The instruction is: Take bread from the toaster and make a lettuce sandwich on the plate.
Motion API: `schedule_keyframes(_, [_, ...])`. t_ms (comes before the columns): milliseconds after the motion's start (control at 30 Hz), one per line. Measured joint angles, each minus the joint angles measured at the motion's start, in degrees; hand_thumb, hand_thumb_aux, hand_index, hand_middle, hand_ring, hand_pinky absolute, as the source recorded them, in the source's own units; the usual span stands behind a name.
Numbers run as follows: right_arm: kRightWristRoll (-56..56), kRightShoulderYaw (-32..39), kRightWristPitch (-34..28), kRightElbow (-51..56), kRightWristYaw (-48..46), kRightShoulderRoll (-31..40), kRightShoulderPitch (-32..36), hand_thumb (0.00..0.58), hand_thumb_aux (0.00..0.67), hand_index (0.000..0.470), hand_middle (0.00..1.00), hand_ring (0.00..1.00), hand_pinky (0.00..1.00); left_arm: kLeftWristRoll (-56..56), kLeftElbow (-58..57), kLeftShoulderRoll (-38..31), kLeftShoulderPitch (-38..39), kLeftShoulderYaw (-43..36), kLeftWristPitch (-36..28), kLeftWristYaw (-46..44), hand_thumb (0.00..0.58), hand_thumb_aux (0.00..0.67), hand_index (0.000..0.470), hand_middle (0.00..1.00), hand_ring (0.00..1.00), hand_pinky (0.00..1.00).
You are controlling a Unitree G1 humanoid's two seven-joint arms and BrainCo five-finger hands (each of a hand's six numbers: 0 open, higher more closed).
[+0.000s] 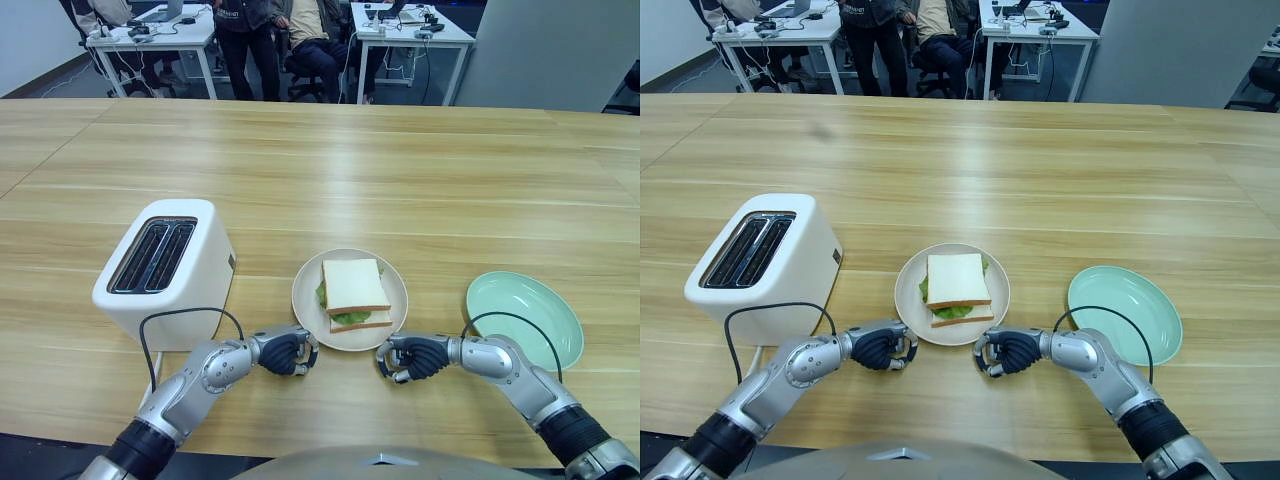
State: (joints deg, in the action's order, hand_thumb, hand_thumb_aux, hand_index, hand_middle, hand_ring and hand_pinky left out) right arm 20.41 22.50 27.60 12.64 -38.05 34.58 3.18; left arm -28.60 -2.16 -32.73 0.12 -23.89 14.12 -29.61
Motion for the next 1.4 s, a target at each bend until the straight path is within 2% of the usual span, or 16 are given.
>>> schedule_keyframes(300, [4.65,-0.05,1.29,16.68,8.16,-2.39,12.64,0.58,0.67,0.46,1.0,1.0,1.0,1.54,-9.64,4.83,-5.43,1.37,1.37,4.81,0.58,0.67,0.46,1.0,1.0,1.0])
schedule_keyframes(500, [4.44,-0.11,4.49,21.0,10.6,-3.78,14.09,0.58,0.67,0.46,1.0,1.0,1.0,3.34,-13.49,7.03,-7.42,3.3,1.65,7.49,0.58,0.67,0.46,1.0,1.0,1.0])
schedule_keyframes(667, [-0.8,-0.83,6.34,18.64,7.19,-4.04,11.01,0.58,0.67,0.46,1.0,1.0,1.0,6.8,-10.54,7.72,-5.08,6.95,1.74,9.02,0.58,0.67,0.46,1.0,1.0,1.0])
schedule_keyframes(700, [-3.79,-1.25,6.43,16.9,4.87,-3.91,9.49,0.578,0.633,0.435,1.0,1.0,1.0,7.75,-8.18,7.3,-3.99,8.2,1.7,9.19,0.58,0.67,0.46,1.0,1.0,1.0])
schedule_keyframes(733, [-6.45,-1.47,6.54,15.46,2.9,-3.7,8.03,0.425,0.323,0.222,1.0,1.0,1.0,8.71,-5.93,7.02,-3.24,9.36,1.68,9.37,0.58,0.67,0.46,1.0,1.0,1.0])
schedule_keyframes(767, [-11.17,-1.98,6.39,12.91,0.08,-3.57,6.0,0.0,0.0,0.0,1.0,1.0,1.0,10.07,-2.62,6.9,-2.21,11.16,1.56,9.5,0.58,0.67,0.46,1.0,1.0,1.0])
schedule_keyframes(800, [-14.27,-2.41,6.42,10.77,-1.31,-3.62,4.99,0.0,0.0,0.0,1.0,1.0,1.0,11.21,-0.13,6.92,-1.6,12.29,1.57,9.68,0.58,0.67,0.46,1.0,1.0,1.0])
schedule_keyframes(833, [-16.89,-2.87,6.09,9.05,-2.51,-3.7,4.6,0.0,0.0,0.0,1.0,1.0,1.0,12.21,1.62,7.16,-1.47,13.04,1.38,9.73,0.559,0.544,0.373,1.0,1.0,1.0])
schedule_keyframes(867, [-20.97,-3.92,5.05,6.07,-3.74,-4.07,4.17,0.0,0.0,0.0,0.69,0.69,0.69,13.98,4.33,8.19,-0.99,14.36,1.08,10.03,0.452,0.355,0.244,1.0,1.0,1.0])
schedule_keyframes(900, [-27.86,-6.16,2.78,1.29,-5.33,-5.34,3.64,0.0,0.0,0.0,0.0,0.0,0.0,17.31,8.86,10.62,0.31,16.53,0.93,11.04,0.0,0.0,0.0,1.0,1.0,1.0])
schedule_keyframes(933, [-32.28,-7.52,1.41,-1.73,-6.13,-6.4,3.85,0.0,0.0,0.0,0.0,0.0,0.0,19.23,11.63,12.49,0.65,17.32,0.93,12.01,0.0,0.0,0.0,0.92,0.92,0.92])
schedule_keyframes(967, [-35.42,-8.52,0.38,-3.57,-6.63,-7.59,4.48,0.0,0.0,0.0,0.0,0.0,0.0,20.41,13.59,13.88,0.68,18.03,0.93,12.99,0.0,0.0,0.0,0.0,0.0,0.0])
schedule_keyframes(1100, [-42.45,-13.52,-0.66,-2.16,-3.23,-19.4,9.33,0.0,0.0,0.0,0.0,0.0,0.0,24.47,14.96,21.94,-1.46,22.74,0.49,19.74,0.0,0.0,0.0,0.0,0.0,0.0])
schedule_keyframes(1167, [-41.8,-15.65,2.17,4.16,0.89,-25.41,12.55,0.0,0.0,0.0,0.0,0.0,0.0,24.59,12.12,24.52,-3.14,23.59,0.82,22.64,0.0,0.0,0.0,0.0,0.0,0.0])
schedule_keyframes(1300, [-35.74,-21.42,13.54,21.68,11.17,-31.36,19.7,0.0,0.0,0.0,0.0,0.0,0.0,21.39,2.71,27.23,-4.31,23.11,4.32,27.88,0.0,0.0,0.0,0.0,0.0,0.0])
schedule_keyframes(1400, [-31.32,-24.12,21.95,30.04,16.79,-32.44,20.83,0.0,0.0,0.0,0.0,0.0,0.0,19.82,-2.07,27.63,-4.99,22.59,7.64,29.51,0.0,0.0,0.0,0.0,0.0,0.0])
